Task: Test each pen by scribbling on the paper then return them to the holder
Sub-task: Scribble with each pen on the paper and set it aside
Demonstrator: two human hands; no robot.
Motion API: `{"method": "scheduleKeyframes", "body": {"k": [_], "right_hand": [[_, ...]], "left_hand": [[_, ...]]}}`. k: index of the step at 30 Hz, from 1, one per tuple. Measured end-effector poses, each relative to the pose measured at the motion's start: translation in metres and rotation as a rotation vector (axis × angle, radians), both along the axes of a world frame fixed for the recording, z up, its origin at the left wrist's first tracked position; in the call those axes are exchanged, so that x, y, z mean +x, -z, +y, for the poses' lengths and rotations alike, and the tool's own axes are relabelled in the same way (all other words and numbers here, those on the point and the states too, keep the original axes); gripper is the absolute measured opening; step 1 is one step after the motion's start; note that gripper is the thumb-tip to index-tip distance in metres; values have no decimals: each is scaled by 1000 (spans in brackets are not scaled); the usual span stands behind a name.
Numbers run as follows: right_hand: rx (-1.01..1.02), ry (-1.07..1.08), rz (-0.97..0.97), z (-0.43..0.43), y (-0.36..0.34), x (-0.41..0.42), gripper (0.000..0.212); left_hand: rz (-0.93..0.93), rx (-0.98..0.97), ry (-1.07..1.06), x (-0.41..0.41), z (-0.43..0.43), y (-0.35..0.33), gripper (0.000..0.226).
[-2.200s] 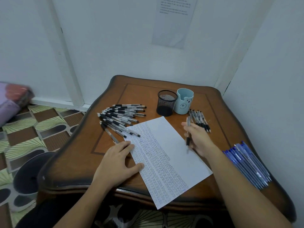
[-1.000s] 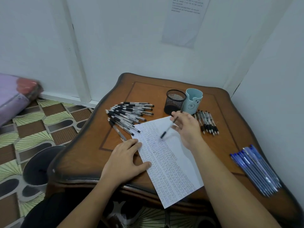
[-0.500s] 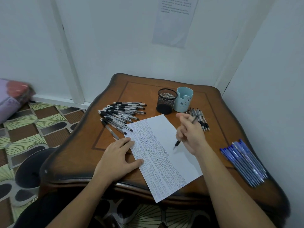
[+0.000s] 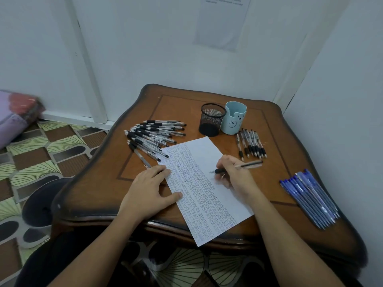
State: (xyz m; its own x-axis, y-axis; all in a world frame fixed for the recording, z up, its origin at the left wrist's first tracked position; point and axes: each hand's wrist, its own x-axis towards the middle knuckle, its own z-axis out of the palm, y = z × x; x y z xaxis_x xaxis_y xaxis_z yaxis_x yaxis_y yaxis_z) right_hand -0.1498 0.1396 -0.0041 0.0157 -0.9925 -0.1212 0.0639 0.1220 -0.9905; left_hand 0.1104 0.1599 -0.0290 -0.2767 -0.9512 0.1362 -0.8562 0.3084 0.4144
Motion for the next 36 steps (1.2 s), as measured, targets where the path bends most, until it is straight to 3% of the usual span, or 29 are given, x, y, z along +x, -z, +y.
{"method": "scheduleKeyframes", "body": {"k": [2,6,11,36], "right_hand": [[-5,-23,46,3,7,1,20],[-73,82,199,4,19,3,40],[-186,101,351,13,18,8,34],[-212,54,317,11,25,3,50]], "left_hand": [[4,-4,-3,0,0,0,97],[2,-11,-9,0,0,1,97],[-7,-2,-12,0,0,2,98],[-2,-16,-11,0,0,2,95]]}}
